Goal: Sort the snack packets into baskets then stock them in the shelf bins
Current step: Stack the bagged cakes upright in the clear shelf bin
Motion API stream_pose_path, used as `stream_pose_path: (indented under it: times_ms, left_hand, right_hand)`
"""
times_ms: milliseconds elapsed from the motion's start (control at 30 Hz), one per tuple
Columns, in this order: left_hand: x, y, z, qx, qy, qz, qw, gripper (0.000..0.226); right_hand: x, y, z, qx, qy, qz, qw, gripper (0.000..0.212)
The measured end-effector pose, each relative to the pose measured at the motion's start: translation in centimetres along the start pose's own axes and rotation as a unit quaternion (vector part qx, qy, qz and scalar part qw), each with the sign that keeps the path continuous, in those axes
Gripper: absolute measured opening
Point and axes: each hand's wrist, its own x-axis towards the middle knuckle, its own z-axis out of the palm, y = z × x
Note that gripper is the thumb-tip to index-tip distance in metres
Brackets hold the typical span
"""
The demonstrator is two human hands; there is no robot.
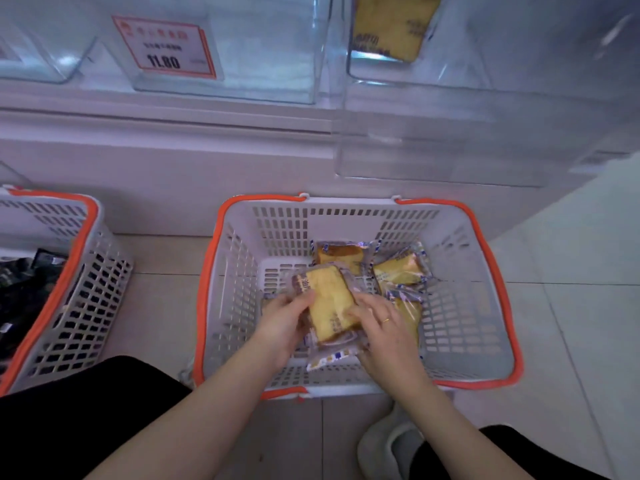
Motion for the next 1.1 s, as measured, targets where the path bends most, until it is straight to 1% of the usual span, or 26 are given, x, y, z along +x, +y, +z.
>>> stream_pose_path:
  times_ms: [33,67,100,133,167,200,233,267,300,333,367,400,500,533,567,633,700,767,800,833,867,933,1000,1033,1100]
  left_hand:
    - [-0.6,0.1,0.3,-0.004,-0.002,0.018,1.0,0.025]
    - [-1.2,0.3,0.6,-0.007,-0.006,0.036,0.999,0.023]
    - [-1.8,0.6,1.0,-0.009,-0.009,0.055,0.998,0.023]
    - [-2.5,0.9,1.3,-0.007,-0.013,0.075,0.997,0.024]
    - [-3.0,1.0,1.7,0.0,-0.018,0.097,0.995,0.025]
    - [-3.6,1.2,1.9,0.009,-0.023,0.121,0.992,0.026]
    - [-4.2,1.3,2.2,0.015,-0.029,0.142,0.989,0.026]
    - [-4.7,1.5,2.4,0.014,-0.039,0.16,0.986,0.025]
    - [-5.2,1.6,2.5,0.007,-0.053,0.175,0.983,0.024]
    - [-5.8,1.8,2.7,-0.003,-0.069,0.186,0.98,0.023]
    - [-6.4,2.0,2.8,-0.014,-0.087,0.195,0.977,0.024]
    - [-7.1,2.3,2.9,-0.018,-0.104,0.206,0.973,0.025]
    - [-9.2,3.3,3.2,0.021,-0.15,0.246,0.958,0.03]
    - [-10.0,4.0,3.1,0.033,-0.169,0.258,0.951,0.031]
    - [-11.0,5.1,3.1,0.041,-0.189,0.269,0.943,0.032]
    - [-12.0,7.5,2.8,0.062,-0.215,0.273,0.936,0.039]
    - [-13.6,10.1,3.0,0.138,-0.21,0.29,0.923,0.032]
    - [-14.9,11.9,3.5,0.232,-0.194,0.338,0.891,0.018]
    - [-15.5,12.5,3.9,0.261,-0.198,0.364,0.872,0.012]
    - [-16.0,12.9,4.3,0.279,-0.206,0.383,0.856,0.01]
    - [-16.3,13.1,4.7,0.289,-0.214,0.395,0.845,0.011]
    - [-16.9,13.1,5.4,0.297,-0.219,0.406,0.836,0.012]
    - [-17.0,12.7,5.8,0.278,-0.202,0.419,0.841,0.016]
    - [-16.8,12.7,5.9,0.273,-0.174,0.438,0.839,0.019]
    - [-16.4,12.8,6.0,0.278,-0.098,0.477,0.828,0.025]
  right_hand:
    - [-0.5,-0.2,-0.4,0.071,0.014,0.083,0.994,0.069]
    - [-1.0,-0.6,-0.8,0.171,0.024,0.179,0.969,0.065]
    - [-1.3,-1.0,-1.4,0.295,0.023,0.271,0.916,0.059]
    - [-1.4,-1.4,-2.0,0.424,0.025,0.343,0.838,0.053]
    - [-1.3,-1.6,-2.6,0.546,0.031,0.395,0.738,0.045]
    - [-1.2,-1.8,-3.2,0.642,0.022,0.429,0.635,0.037]
    - [-1.1,-2.0,-3.8,0.705,0.014,0.437,0.558,0.028]
    - [-0.9,-2.0,-4.1,0.74,0.02,0.431,0.516,0.021]
    - [-0.7,-2.2,-4.4,0.761,0.039,0.416,0.497,0.018]
    - [-0.5,-2.5,-4.6,0.774,0.061,0.397,0.49,0.026]
    - [-0.3,-2.9,-4.9,0.78,0.073,0.382,0.49,0.036]
    - [-0.2,-3.4,-5.2,0.782,0.076,0.366,0.499,0.04]
    - [-0.1,-4.6,-6.3,0.784,0.058,0.343,0.513,0.035]
    - [-0.1,-4.8,-6.9,0.78,0.058,0.337,0.524,0.034]
    - [-0.1,-4.9,-8.0,0.772,0.063,0.323,0.544,0.032]
    - [0.4,-4.5,-10.1,0.742,0.066,0.283,0.604,0.029]
    - [0.8,-4.1,-12.6,0.691,0.066,0.239,0.679,0.032]
    - [1.0,-4.2,-14.8,0.601,0.047,0.202,0.772,0.032]
    - [1.2,-4.3,-15.7,0.55,0.043,0.187,0.813,0.025]
    - [1.4,-4.5,-16.5,0.504,0.046,0.177,0.844,0.018]
    - [1.7,-4.6,-17.0,0.465,0.054,0.168,0.867,0.017]
    - [2.1,-4.8,-17.6,0.417,0.079,0.153,0.893,0.018]
    - [2.2,-4.8,-18.0,0.39,0.105,0.151,0.902,0.025]
    - [2.2,-4.6,-18.1,0.391,0.118,0.157,0.899,0.022]
    - [2.1,-4.2,-18.0,0.44,0.153,0.165,0.869,0.013]
